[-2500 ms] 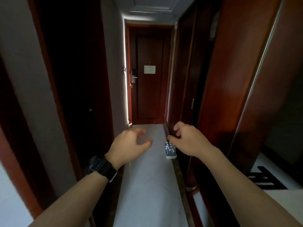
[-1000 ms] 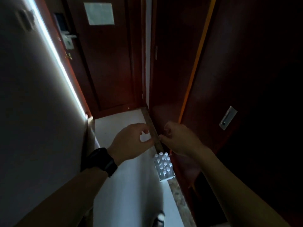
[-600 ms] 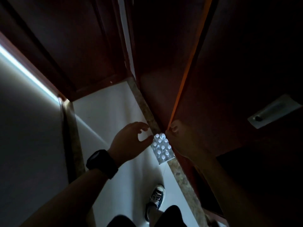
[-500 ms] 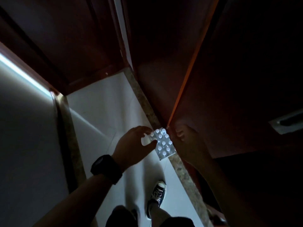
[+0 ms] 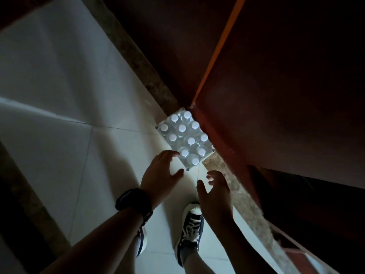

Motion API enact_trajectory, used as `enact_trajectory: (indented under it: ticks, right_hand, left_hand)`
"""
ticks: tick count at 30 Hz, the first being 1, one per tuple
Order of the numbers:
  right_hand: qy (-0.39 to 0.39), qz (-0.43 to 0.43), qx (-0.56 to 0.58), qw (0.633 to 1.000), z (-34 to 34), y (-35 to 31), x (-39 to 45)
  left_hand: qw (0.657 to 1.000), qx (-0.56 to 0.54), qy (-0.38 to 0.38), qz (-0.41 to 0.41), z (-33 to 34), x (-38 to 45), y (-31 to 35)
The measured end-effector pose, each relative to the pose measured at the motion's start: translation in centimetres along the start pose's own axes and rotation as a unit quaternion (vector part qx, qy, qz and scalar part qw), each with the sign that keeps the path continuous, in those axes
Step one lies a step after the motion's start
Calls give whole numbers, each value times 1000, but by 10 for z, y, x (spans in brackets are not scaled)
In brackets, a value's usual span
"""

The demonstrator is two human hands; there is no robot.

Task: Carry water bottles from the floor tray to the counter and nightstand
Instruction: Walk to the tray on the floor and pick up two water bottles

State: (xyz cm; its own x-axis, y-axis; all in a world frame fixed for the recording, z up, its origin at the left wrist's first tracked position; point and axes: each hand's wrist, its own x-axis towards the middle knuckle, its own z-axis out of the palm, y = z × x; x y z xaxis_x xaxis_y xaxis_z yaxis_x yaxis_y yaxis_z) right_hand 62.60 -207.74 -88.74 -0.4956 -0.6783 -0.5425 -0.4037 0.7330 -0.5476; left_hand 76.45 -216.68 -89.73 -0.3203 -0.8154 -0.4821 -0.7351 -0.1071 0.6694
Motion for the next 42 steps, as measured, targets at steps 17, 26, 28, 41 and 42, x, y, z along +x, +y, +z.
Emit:
enact_trajectory:
  ticks: [17,26,28,41,42]
  right_hand:
    - [210,115,145,960,230,148,186]
    - [165,31,144,975,141,86,125]
    - [136,5,169,976,96,49,100]
    - [-48,-165,474,863,-270,-292,-111]
    - [-59,-172,490,853,-297,-317,-134]
  left_hand:
    - [995,34,24,90,191,186,-205]
    - [990,25,33,133,108,130,-140]
    - [990,5,41,131,64,105,-101]
    - [931,-298,-14,208,-294,-99,308]
    - [925,-308,-10,224,-315,-120,339]
